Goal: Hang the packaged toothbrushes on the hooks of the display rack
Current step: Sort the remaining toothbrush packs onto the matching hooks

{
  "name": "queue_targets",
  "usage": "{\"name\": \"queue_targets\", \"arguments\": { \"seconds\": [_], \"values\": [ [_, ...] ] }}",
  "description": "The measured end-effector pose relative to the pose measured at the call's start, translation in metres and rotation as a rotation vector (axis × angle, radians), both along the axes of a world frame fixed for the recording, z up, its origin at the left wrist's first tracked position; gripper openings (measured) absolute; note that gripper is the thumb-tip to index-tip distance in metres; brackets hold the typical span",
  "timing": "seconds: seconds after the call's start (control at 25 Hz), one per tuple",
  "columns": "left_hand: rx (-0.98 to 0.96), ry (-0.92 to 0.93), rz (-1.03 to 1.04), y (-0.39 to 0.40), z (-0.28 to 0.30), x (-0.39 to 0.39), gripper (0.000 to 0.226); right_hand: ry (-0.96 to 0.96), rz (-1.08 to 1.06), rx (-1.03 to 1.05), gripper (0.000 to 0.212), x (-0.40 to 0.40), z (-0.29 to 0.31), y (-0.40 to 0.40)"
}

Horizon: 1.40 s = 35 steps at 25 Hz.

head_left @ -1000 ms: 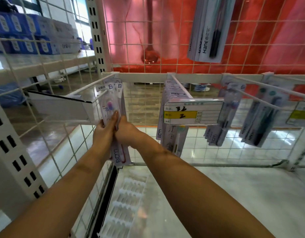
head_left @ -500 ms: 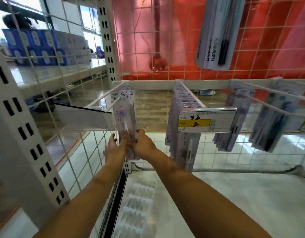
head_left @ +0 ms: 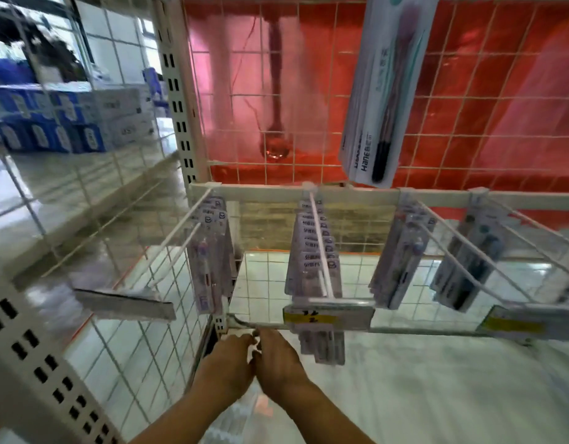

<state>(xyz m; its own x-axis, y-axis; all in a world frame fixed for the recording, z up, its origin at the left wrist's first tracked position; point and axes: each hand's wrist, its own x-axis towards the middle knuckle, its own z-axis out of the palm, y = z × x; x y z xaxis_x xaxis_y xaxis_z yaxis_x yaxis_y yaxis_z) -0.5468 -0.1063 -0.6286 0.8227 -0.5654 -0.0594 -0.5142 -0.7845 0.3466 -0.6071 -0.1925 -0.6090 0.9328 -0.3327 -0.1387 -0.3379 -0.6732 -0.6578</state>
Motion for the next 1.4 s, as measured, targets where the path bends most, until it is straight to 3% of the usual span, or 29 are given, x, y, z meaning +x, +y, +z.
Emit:
{"name": "queue_targets", "arguments": {
  "seconds": [0.36, 0.68, 0.76, 0.88, 1.12, 1.4],
  "values": [
    [0.381, 0.091, -0.18, 0.034, 0.112, -0.098, 0.036, 0.254, 0.101, -0.093, 0.032, -0.11, 0.076, 0.002],
    [0.359, 0.299, -0.254, 0.066, 0.216, -0.134, 0.023, 0.472, 0.061, 0.042, 0.03, -0.201, 0.21, -0.02],
    [0.388, 0.305, -0.283, 0.074, 0.244, -0.151, 0.029, 0.471, 0.061, 0.037, 0.023, -0.221, 0.252, -0.018],
    [0.425, 0.322, -0.252, 0.078, 0.301, -0.171, 0.035, 0.43, 0.038, -0.002, 0.047, -0.24, 0.318, -0.015],
    [0.215, 0.156, -0.333, 0.067, 0.443, -0.199, 0.031, 0.279, -0.056, -0.24, 0.031, -0.268, 0.428, -0.012],
    [0.006, -0.14, -0.287, 0.035, 0.505, -0.25, 0.038, 0.169, -0.135, -0.318, 0.031, -0.338, 0.493, -0.036]
  ]
}}
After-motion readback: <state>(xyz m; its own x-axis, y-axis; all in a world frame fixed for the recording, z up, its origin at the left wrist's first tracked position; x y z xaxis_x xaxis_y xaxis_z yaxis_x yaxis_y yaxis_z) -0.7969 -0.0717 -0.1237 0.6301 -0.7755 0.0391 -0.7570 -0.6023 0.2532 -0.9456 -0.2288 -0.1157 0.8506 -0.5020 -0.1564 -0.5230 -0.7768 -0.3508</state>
